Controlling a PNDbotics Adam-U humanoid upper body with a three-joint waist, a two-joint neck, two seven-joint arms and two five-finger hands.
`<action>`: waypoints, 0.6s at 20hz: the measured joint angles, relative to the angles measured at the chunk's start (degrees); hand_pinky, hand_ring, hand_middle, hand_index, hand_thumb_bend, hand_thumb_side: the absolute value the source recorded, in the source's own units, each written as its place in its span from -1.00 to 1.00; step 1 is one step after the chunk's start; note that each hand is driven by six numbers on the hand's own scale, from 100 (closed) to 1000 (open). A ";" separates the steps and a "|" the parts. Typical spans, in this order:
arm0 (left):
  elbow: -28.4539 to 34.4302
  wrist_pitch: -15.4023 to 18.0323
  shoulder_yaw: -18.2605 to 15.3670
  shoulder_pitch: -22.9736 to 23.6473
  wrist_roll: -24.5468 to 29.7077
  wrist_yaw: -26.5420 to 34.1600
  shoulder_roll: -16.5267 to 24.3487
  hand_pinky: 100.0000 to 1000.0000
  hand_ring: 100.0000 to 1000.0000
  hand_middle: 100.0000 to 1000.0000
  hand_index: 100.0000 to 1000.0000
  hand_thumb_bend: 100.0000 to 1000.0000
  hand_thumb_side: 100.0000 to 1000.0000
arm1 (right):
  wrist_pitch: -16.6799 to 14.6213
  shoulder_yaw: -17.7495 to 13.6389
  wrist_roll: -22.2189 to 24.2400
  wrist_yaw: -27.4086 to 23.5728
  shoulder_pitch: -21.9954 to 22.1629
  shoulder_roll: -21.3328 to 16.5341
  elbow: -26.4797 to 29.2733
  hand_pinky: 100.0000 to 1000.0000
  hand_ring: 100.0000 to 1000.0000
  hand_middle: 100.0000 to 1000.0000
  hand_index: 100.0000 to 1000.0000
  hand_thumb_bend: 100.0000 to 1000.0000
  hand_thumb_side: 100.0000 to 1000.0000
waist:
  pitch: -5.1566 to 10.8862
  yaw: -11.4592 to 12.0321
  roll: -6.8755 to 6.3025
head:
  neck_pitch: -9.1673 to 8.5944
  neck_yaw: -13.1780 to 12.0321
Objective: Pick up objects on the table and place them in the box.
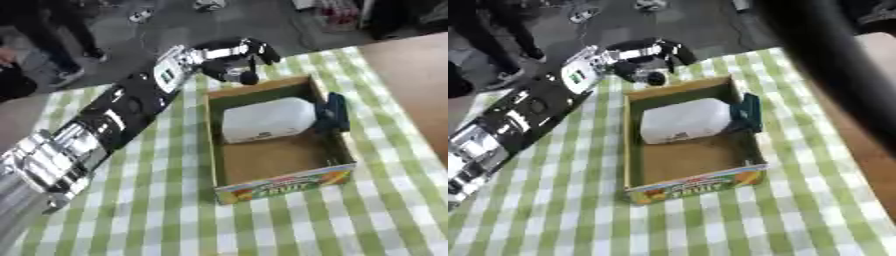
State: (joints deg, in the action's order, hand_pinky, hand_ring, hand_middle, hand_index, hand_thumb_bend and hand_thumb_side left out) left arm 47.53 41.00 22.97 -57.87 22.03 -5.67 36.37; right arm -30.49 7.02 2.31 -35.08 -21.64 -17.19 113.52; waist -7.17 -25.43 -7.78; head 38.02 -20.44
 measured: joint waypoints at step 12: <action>15.66 1.69 -2.19 10.94 -3.33 6.01 7.08 0.06 0.60 0.64 0.70 -0.12 0.84 | -0.90 -0.77 -0.31 0.06 2.13 -2.32 0.00 -0.04 0.28 0.33 0.46 -0.55 1.00 | 3.34 11.58 0.41 | 0.55 0.36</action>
State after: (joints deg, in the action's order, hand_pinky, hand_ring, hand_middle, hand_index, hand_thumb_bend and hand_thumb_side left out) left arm 63.19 42.69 20.79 -46.93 18.69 0.34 43.44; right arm -31.40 6.25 2.00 -35.02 -19.51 -19.51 113.52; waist -3.84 -13.86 -7.37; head 38.57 -20.08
